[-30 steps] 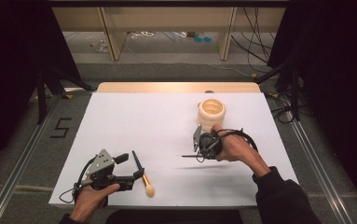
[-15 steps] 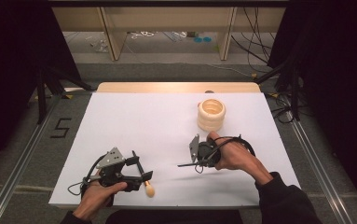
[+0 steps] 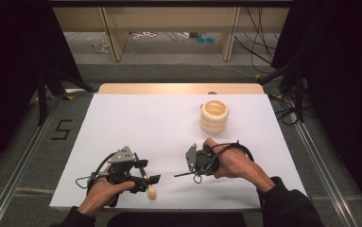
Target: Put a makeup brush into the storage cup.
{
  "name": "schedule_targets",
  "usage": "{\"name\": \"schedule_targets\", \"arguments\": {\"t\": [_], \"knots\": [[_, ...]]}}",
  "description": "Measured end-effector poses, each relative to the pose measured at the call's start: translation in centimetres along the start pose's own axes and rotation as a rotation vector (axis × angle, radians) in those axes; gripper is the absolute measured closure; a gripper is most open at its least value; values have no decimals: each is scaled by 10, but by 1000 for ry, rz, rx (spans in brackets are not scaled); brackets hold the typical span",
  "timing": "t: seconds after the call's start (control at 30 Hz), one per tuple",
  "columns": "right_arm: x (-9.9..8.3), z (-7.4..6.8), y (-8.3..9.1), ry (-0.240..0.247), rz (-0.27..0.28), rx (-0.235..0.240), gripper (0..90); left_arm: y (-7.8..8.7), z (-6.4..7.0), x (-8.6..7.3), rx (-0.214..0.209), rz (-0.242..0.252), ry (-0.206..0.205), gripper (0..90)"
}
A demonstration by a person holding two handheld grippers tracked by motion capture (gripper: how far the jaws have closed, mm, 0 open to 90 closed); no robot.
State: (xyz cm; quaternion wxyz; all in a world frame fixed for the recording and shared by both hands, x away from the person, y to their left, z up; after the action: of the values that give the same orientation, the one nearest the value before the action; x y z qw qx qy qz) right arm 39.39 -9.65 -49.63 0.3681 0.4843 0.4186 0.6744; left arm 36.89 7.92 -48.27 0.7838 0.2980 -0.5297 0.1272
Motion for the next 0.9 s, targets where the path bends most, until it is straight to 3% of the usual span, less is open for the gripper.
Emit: {"name": "schedule_targets", "arguments": {"t": [0.13, 0.23, 0.43, 0.5, 0.7, 0.77, 0.83, 0.87, 0.9], "knots": [[6, -4, -1, 27, -1, 6, 834, -2, 6, -1, -32, -36, 2, 238], [10, -4, -2, 76, 2, 14, 834, -4, 8, -3, -35, -55, 4, 255], [19, -10, -3, 101, 12, 16, 833, -6, 12, -6, -63, -93, 13, 283], [22, -10, -4, 120, 22, 14, 833, -8, 14, -7, -72, -102, 40, 292], [26, -15, -6, 131, 17, 17, 834, -11, 19, -9, -96, -126, 62, 313], [29, -15, -9, 139, 42, 26, 833, -12, 20, -10, -104, -136, 62, 322], [28, -14, -7, 149, 13, 11, 833, -13, 21, -11, -109, -149, 69, 331], [30, -16, -10, 145, 43, 25, 833, -14, 22, -12, -109, -154, 74, 336], [30, -16, -8, 151, 22, 19, 833, -15, 23, -12, -112, -155, 74, 341]]}}
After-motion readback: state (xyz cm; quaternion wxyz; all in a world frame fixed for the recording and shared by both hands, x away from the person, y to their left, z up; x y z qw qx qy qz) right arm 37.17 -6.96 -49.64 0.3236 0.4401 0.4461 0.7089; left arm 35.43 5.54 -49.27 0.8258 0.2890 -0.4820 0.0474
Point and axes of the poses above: each handheld gripper's, and its own axes: y roughly backward along the jaws, x roughly out of its top, z roughly to its right, the point moved 10 cm from there along -y, roughly forward along the jaws, and after that the axes turned 13 degrees about z, right-handed, at the moved point
